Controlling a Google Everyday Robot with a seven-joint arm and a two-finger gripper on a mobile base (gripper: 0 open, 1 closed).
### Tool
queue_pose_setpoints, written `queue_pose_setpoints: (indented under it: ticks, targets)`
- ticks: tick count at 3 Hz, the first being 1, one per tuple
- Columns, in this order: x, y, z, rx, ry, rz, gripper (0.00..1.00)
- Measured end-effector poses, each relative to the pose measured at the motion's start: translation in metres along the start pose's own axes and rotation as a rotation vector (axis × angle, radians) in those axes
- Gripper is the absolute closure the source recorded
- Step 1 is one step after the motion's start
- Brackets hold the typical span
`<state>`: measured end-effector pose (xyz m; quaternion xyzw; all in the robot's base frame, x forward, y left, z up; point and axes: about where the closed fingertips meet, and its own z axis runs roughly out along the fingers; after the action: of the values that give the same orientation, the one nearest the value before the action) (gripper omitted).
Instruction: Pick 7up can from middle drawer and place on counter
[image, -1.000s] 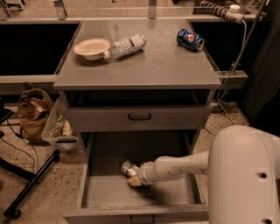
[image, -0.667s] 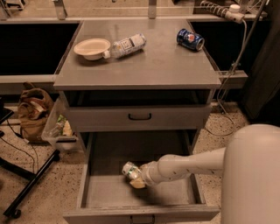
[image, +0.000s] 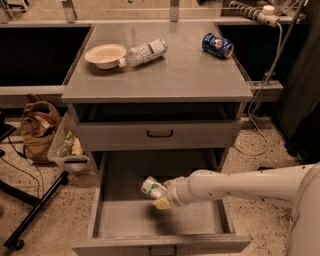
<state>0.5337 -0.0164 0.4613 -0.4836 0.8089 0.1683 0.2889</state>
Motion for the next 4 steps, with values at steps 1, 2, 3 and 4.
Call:
queue_pose_setpoints:
  ticks: [1, 2, 3, 4]
  targets:
    - [-0.012, -0.002, -0.015, 0.009, 0.035, -0.031, 1.0]
    - [-0.058, -0.01, -0.062, 0.017, 0.012, -0.09, 1.0]
    - [-0.1, -0.01, -0.122, -0.002, -0.024, -0.148, 1.0]
    - [-0.141, -0.007, -0.178, -0.004, -0.057, -0.201, 1.0]
